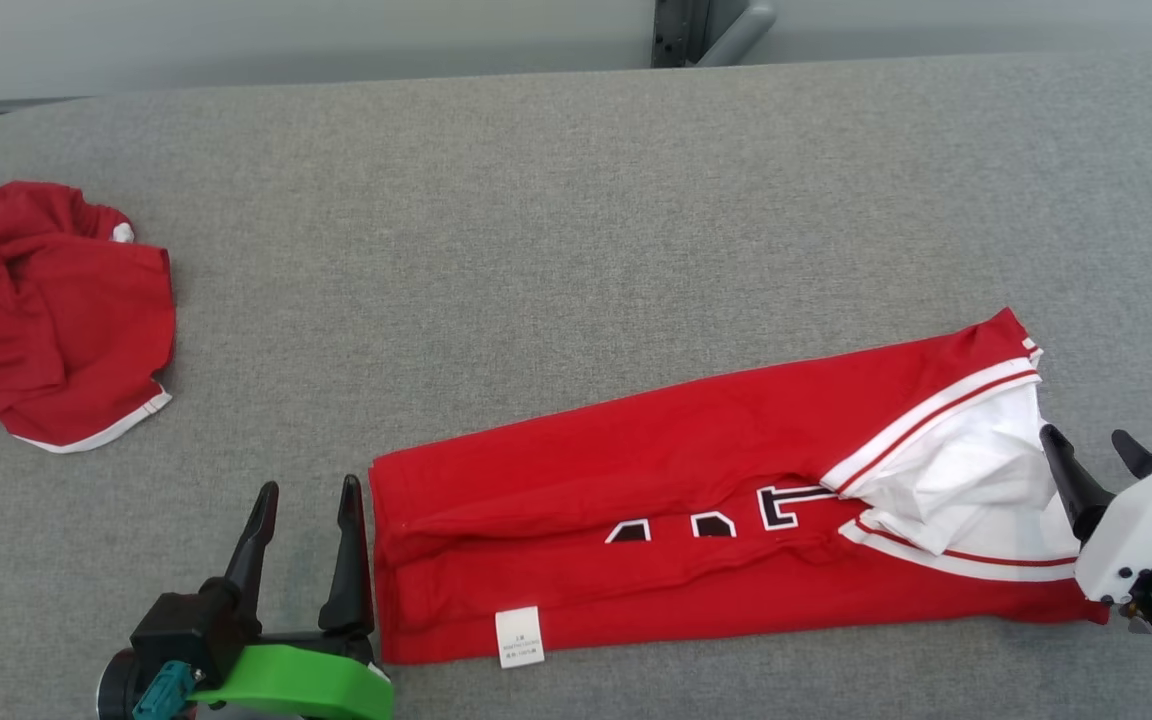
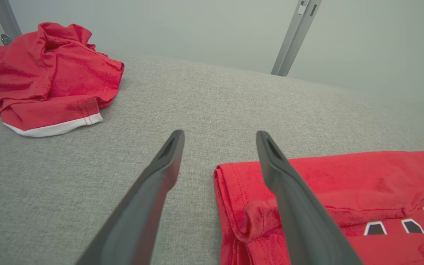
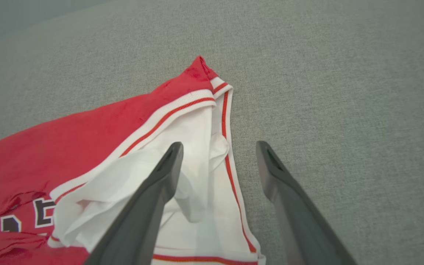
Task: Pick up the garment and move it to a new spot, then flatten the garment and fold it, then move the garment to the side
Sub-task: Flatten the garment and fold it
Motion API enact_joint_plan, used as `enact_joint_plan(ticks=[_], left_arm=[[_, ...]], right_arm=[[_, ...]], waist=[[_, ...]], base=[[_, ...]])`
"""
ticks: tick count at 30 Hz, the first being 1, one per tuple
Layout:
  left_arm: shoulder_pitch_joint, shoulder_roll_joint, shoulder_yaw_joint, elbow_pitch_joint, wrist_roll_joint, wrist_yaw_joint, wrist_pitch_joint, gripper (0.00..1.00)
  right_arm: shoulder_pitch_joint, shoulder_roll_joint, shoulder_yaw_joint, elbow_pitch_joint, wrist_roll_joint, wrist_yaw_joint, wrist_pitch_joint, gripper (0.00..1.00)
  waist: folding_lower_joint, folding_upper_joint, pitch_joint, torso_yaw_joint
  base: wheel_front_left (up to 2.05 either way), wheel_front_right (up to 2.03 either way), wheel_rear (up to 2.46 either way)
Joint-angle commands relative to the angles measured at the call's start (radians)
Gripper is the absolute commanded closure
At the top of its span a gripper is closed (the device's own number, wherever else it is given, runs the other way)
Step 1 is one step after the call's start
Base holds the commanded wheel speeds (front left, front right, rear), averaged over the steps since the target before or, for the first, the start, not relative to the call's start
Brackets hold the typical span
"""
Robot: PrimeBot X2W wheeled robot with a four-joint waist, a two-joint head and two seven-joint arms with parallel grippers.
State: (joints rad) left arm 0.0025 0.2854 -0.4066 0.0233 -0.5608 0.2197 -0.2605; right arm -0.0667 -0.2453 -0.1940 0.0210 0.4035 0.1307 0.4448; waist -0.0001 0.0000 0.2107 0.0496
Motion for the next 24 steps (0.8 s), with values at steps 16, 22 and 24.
enact_joint_plan(ticks=[16,22,24], left_arm=[[0.02,-0.19,0.234,0.061,0.236,-0.189,-0.005,0.0],[0.032,-0.218,0.273,0.083,0.271,-0.229,-0.005,0.0],[0.037,-0.224,0.283,0.089,0.282,-0.238,-0.005,0.0]], right_arm=[[-0.106,0.02,0.049,0.298,-0.013,0.0,0.027,0.0],[-0.123,0.018,0.08,0.343,0.085,0.0,0.021,1.0],[-0.124,-0.006,0.075,0.347,0.125,0.0,0.009,1.0]], waist=[[0.0001,0.0,0.055,0.049],[0.0001,0.0,0.032,0.043],[0.0001,0.0,0.022,0.041]], base=[[0.0,0.0,0.0],[0.0,0.0,0.0],[0.0,0.0,0.0]])
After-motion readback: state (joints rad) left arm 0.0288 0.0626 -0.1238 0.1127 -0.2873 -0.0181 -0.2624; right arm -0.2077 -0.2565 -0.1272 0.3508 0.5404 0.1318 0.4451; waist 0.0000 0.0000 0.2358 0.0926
